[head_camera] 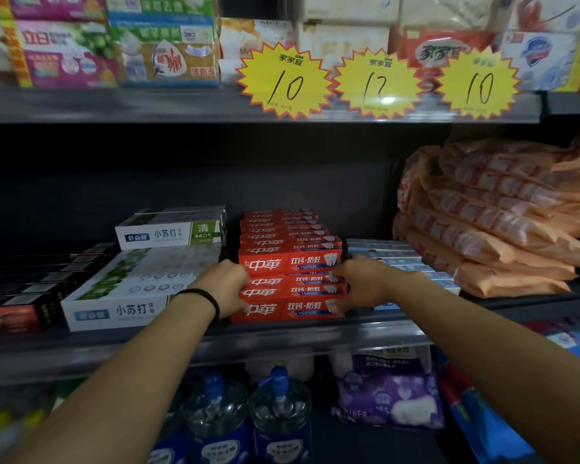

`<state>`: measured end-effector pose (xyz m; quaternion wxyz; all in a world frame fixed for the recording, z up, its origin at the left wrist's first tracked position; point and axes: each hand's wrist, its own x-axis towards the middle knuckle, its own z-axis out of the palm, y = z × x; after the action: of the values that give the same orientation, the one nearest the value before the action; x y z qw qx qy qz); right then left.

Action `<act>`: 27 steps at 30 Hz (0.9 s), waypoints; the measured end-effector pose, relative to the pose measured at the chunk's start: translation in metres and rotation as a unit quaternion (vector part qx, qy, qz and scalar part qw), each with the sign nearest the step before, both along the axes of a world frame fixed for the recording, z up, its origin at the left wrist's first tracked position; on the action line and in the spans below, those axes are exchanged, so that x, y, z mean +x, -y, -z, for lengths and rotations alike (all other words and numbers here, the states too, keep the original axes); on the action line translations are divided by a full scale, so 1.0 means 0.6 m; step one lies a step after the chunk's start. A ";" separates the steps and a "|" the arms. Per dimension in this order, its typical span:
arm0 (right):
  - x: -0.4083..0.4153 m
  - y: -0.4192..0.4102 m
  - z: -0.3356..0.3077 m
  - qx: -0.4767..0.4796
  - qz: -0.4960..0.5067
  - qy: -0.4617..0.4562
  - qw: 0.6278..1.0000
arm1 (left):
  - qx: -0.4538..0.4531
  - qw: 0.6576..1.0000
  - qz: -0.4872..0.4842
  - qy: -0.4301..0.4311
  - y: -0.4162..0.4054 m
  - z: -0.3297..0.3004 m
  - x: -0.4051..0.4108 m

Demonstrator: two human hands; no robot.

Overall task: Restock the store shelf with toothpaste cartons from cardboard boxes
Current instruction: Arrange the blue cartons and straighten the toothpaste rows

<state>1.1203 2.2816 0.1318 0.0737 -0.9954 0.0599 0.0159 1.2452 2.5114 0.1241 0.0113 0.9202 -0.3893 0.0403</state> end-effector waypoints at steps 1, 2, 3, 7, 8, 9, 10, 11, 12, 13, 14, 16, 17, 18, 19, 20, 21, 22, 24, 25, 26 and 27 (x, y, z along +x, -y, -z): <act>0.002 -0.001 0.000 -0.003 -0.001 -0.001 1.000 | -0.003 1.000 0.001 -0.002 0.000 -0.001 -0.001; 0.003 -0.001 0.000 -0.005 -0.002 -0.002 1.000 | -0.005 1.000 0.003 -0.006 -0.001 -0.002 -0.001; 0.005 -0.002 0.001 -0.007 0.000 -0.004 1.000 | -0.004 1.000 0.004 -0.010 -0.002 -0.002 -0.001; 0.011 0.001 0.009 -0.031 0.005 -0.010 0.999 | 0.024 0.999 0.008 -0.022 -0.006 -0.006 0.000; 0.012 0.003 0.010 -0.037 0.004 -0.009 0.999 | 0.030 0.999 0.009 -0.020 -0.006 -0.006 0.000; 0.012 0.004 0.011 -0.039 0.003 -0.008 0.999 | 0.032 0.999 0.010 -0.018 -0.005 -0.006 0.000; 0.013 0.005 0.010 -0.042 -0.001 -0.008 0.999 | 0.032 0.999 0.009 -0.018 -0.004 -0.006 -0.001; 0.012 0.004 0.010 -0.043 -0.005 -0.008 0.999 | 0.030 0.999 0.008 -0.017 -0.003 -0.006 -0.001; 0.012 0.005 0.009 -0.043 -0.008 -0.008 0.999 | 0.027 0.999 0.008 -0.018 -0.003 -0.005 -0.001; 0.013 0.005 0.008 -0.043 -0.011 -0.008 0.999 | 0.024 0.999 0.009 -0.021 -0.003 -0.005 -0.001; 0.013 0.005 0.008 -0.042 -0.013 -0.009 0.999 | 0.021 0.999 0.010 -0.027 -0.004 -0.004 0.000; 0.011 0.006 0.007 -0.040 -0.018 -0.010 0.999 | 0.013 0.999 0.005 -0.045 -0.009 -0.005 0.003; 0.010 0.006 0.006 -0.039 -0.021 -0.010 0.999 | 0.007 0.999 -0.003 -0.054 -0.011 -0.008 0.005; 0.009 0.007 0.004 -0.038 -0.024 -0.010 0.999 | 0.004 0.998 -0.013 -0.059 -0.014 -0.010 0.007; 0.008 0.006 0.003 -0.037 -0.028 -0.011 0.999 | 0.005 0.998 -0.023 -0.060 -0.017 -0.013 0.010; 0.008 0.007 0.002 -0.034 -0.031 -0.010 0.999 | 0.011 0.998 -0.032 -0.058 -0.020 -0.016 0.014; 0.007 0.008 0.001 -0.031 -0.034 -0.011 0.999 | 0.021 0.998 -0.039 -0.053 -0.021 -0.017 0.017; 0.006 0.010 0.000 -0.030 -0.037 -0.011 0.999 | 0.033 0.997 -0.046 -0.047 -0.022 -0.017 0.020; 0.006 0.014 0.000 -0.032 -0.038 -0.011 0.999 | 0.052 0.996 -0.060 -0.043 -0.023 -0.014 0.026; 0.005 0.016 0.000 -0.032 -0.037 -0.012 0.999 | 0.058 0.995 -0.066 -0.042 -0.023 -0.012 0.028; 0.005 0.017 -0.001 -0.033 -0.038 -0.012 0.999 | 0.064 0.995 -0.071 -0.041 -0.023 -0.010 0.030; 0.005 0.018 -0.002 -0.034 -0.038 -0.014 0.999 | 0.068 0.994 -0.074 -0.039 -0.022 -0.008 0.032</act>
<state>1.1235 2.2710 0.1329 0.0380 -0.9985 0.0237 0.0302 1.2641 2.5243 0.1290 -0.0388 0.9461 -0.3209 -0.0211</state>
